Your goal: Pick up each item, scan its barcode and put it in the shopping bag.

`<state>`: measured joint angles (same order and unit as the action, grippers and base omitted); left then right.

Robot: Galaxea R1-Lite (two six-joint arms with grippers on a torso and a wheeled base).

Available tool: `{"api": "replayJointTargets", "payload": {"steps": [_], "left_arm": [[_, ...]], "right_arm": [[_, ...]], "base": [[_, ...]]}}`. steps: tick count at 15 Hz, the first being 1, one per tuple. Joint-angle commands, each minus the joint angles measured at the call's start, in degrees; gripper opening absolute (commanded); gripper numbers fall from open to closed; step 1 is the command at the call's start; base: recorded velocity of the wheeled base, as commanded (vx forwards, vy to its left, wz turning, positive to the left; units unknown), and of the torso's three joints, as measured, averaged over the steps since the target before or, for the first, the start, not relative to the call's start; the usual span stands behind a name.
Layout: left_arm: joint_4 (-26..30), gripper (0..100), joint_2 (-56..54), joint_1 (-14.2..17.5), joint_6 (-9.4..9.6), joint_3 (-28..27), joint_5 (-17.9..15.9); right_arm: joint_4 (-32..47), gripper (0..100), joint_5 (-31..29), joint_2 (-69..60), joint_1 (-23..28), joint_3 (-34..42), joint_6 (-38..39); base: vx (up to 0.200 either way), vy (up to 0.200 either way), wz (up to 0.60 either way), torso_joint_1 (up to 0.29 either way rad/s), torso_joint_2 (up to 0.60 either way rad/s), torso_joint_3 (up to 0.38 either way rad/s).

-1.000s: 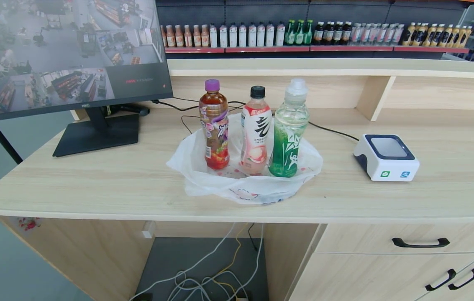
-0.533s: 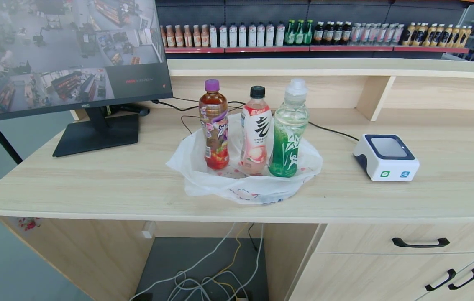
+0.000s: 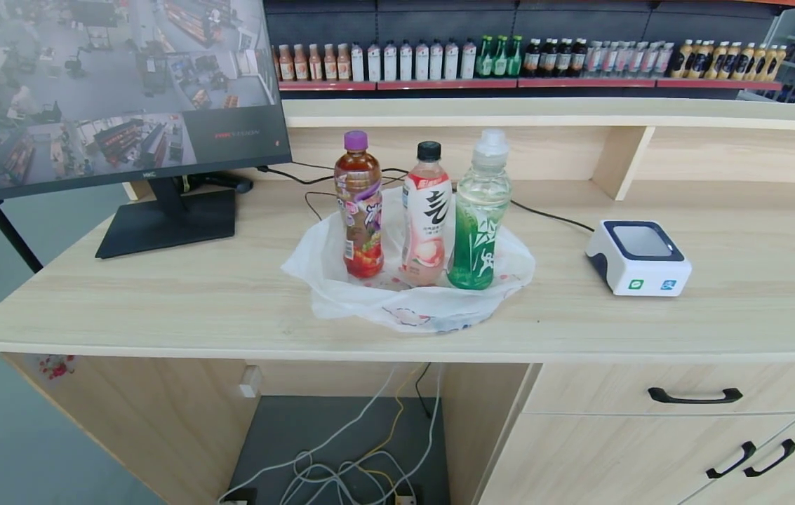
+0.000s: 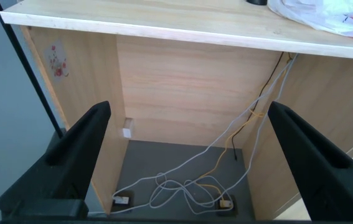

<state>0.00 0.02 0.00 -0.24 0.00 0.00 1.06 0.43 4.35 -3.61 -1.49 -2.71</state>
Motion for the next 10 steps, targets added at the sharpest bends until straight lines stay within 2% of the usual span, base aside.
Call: {"api": "replayJointTargets", "payload": {"steps": [1,10], "left_arm": [[0.00,100,-0.02,0.00,-0.02,0.00,0.00],[0.00,100,-0.02,0.00,-0.02,0.00,0.00]], "right_arm": [[-0.01,100,0.01,0.39,0.00,-0.01,-0.02],[-0.01,100,0.01,0.39,0.00,-0.01,-0.02]], "base": [[0.000,0.000,0.00,0.000,0.00,0.000],[0.000,0.000,0.00,0.000,0.00,0.000]]}}
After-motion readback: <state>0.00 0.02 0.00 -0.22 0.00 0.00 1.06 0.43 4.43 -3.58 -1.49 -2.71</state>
